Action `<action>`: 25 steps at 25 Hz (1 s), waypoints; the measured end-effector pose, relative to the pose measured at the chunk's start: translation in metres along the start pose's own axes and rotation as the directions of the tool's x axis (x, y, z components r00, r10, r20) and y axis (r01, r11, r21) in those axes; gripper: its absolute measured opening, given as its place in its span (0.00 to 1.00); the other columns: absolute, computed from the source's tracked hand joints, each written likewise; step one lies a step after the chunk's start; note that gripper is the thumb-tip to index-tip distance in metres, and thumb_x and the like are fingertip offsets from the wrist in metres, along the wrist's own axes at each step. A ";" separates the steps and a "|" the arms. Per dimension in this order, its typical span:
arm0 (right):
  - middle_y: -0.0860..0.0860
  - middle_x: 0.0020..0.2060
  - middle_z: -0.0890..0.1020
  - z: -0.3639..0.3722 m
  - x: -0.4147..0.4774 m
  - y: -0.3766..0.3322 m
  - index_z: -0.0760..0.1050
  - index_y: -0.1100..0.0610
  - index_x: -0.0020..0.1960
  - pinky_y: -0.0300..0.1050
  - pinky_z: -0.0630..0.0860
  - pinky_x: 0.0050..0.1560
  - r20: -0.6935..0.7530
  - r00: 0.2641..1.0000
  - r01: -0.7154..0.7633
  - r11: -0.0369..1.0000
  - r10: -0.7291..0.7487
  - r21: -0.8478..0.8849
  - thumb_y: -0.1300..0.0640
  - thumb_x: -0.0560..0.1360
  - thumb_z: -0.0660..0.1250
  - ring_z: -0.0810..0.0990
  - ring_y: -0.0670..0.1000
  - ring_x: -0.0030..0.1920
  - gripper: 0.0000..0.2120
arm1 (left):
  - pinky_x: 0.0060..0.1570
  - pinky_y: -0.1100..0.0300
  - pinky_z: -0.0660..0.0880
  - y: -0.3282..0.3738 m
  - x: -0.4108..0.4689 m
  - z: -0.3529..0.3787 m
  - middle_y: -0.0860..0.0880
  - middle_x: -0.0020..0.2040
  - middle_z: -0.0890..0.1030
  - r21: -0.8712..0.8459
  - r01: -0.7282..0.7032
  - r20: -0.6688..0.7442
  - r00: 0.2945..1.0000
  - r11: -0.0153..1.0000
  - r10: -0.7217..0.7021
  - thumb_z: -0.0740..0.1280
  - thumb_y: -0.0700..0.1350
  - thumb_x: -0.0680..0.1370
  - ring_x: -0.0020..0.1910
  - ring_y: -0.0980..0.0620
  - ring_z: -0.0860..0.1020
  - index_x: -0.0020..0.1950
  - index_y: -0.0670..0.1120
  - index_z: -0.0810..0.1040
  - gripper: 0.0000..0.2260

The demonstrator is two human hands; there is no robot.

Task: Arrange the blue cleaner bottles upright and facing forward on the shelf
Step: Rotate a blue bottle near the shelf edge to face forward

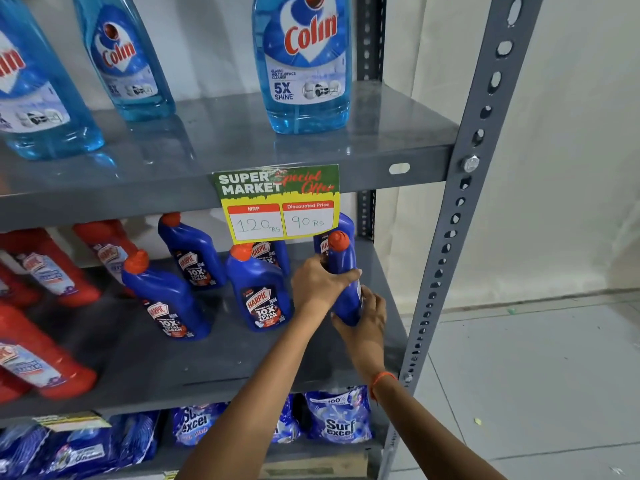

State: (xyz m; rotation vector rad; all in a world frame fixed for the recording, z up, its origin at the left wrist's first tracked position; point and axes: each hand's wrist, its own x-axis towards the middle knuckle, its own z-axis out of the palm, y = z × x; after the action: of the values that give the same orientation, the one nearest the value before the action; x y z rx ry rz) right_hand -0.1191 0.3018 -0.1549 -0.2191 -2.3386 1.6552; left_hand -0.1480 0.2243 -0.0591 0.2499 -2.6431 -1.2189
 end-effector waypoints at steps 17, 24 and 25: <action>0.55 0.58 0.75 -0.008 -0.002 0.008 0.65 0.50 0.64 0.47 0.80 0.53 0.001 0.998 -0.056 0.973 0.057 0.226 0.56 0.64 0.76 0.78 0.51 0.54 0.32 | 0.45 0.62 0.73 0.000 0.013 -0.034 0.48 0.48 0.80 -0.277 -0.188 0.354 0.892 0.942 0.282 0.69 0.45 0.63 0.48 0.50 0.78 0.51 0.49 0.75 0.17; 0.54 0.49 0.69 0.009 -0.013 -0.003 0.64 0.52 0.47 0.42 0.71 0.47 -0.257 0.957 -0.071 0.968 0.135 0.242 0.65 0.65 0.74 0.71 0.55 0.48 0.22 | 0.36 0.61 0.73 0.005 -0.019 -0.001 0.48 0.38 0.79 -0.514 0.068 0.163 0.986 0.855 0.020 0.77 0.48 0.65 0.36 0.51 0.78 0.44 0.48 0.74 0.15; 0.54 0.50 0.68 0.010 -0.014 0.001 0.64 0.52 0.48 0.47 0.73 0.50 -0.255 0.958 -0.074 0.971 0.132 0.226 0.65 0.65 0.74 0.72 0.56 0.50 0.22 | 0.37 0.59 0.74 0.006 -0.019 0.000 0.48 0.38 0.79 -0.504 0.098 0.135 0.990 0.858 -0.034 0.77 0.47 0.65 0.36 0.50 0.78 0.44 0.47 0.74 0.14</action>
State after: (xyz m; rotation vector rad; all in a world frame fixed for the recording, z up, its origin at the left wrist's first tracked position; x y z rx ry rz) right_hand -0.1090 0.2891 -0.1608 -0.4969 -1.9635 1.7855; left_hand -0.1305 0.2331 -0.0572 0.1770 -2.2993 -1.9542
